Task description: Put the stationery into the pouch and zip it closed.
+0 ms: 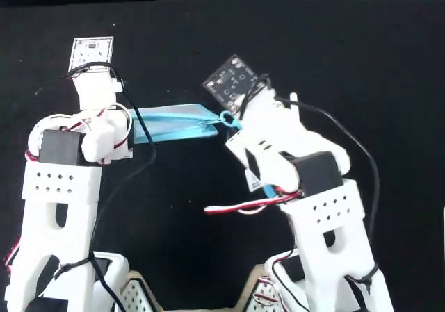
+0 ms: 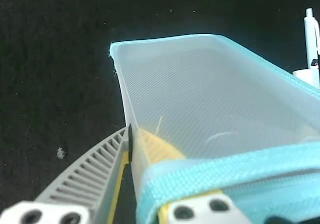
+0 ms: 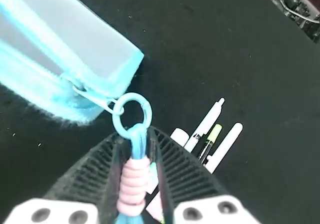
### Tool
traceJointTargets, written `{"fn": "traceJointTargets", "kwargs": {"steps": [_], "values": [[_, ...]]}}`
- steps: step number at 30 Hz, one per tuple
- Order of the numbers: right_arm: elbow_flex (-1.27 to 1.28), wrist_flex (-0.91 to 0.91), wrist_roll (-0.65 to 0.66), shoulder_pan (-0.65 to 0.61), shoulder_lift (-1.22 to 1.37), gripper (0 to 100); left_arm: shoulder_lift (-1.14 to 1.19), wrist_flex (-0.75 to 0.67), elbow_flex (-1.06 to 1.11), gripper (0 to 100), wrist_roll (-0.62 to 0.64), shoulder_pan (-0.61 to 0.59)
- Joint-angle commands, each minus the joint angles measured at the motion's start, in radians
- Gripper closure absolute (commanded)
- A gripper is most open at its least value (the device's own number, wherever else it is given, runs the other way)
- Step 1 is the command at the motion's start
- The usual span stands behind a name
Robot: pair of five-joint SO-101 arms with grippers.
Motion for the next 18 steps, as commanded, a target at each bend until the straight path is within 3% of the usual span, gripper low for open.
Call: {"fn": "traceJointTargets", "kwargs": {"steps": [1, 18], "values": [[-0.004, 0.006, 0.002, 0.075, 0.001, 98.8, 0.003, -0.009, 0.002, 97, 0.005, -0.005], [0.015, 0.012, -0.005, 0.130, 0.001, 98.8, 0.006, -0.009, 0.001, 97, 0.005, -0.005]]}}
